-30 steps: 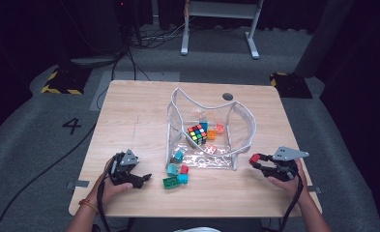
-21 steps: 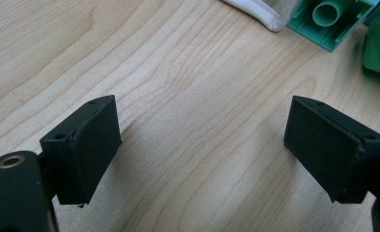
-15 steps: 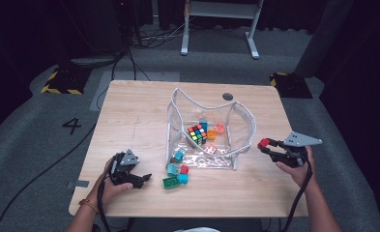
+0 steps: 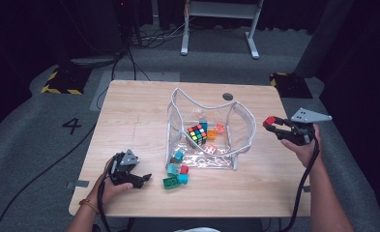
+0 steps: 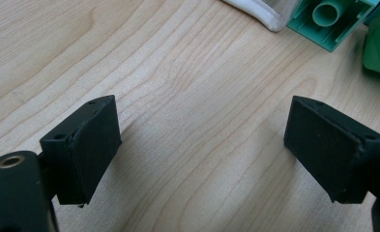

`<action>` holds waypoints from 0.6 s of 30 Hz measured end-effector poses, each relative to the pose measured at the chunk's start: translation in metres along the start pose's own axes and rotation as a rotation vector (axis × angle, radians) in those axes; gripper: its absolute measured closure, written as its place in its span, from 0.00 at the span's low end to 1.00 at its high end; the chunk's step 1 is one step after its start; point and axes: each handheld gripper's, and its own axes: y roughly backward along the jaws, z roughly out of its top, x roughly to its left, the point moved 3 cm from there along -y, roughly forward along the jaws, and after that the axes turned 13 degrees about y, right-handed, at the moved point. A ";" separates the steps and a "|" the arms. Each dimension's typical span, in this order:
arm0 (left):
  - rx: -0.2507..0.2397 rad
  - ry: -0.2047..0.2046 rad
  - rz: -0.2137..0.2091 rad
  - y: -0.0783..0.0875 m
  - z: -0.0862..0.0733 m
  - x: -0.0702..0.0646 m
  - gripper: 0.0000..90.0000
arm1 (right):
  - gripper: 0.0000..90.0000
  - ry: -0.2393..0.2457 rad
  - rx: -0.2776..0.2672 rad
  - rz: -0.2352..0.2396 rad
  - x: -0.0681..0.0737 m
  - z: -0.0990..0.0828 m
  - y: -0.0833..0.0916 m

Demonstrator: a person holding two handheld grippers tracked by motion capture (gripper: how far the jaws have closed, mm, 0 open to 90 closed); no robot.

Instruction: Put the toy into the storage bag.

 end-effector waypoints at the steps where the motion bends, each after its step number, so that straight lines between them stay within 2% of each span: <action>1: 0.000 0.000 0.000 0.000 0.000 0.000 0.14 | 0.66 0.002 0.002 -0.003 -0.002 0.002 -0.001; 8: 0.000 0.000 0.000 0.000 0.000 0.000 0.14 | 0.66 0.009 -0.021 -0.009 -0.018 0.026 -0.004; 18: 0.000 0.000 0.000 0.000 0.000 0.000 0.14 | 0.66 0.019 -0.026 -0.013 -0.027 0.057 -0.010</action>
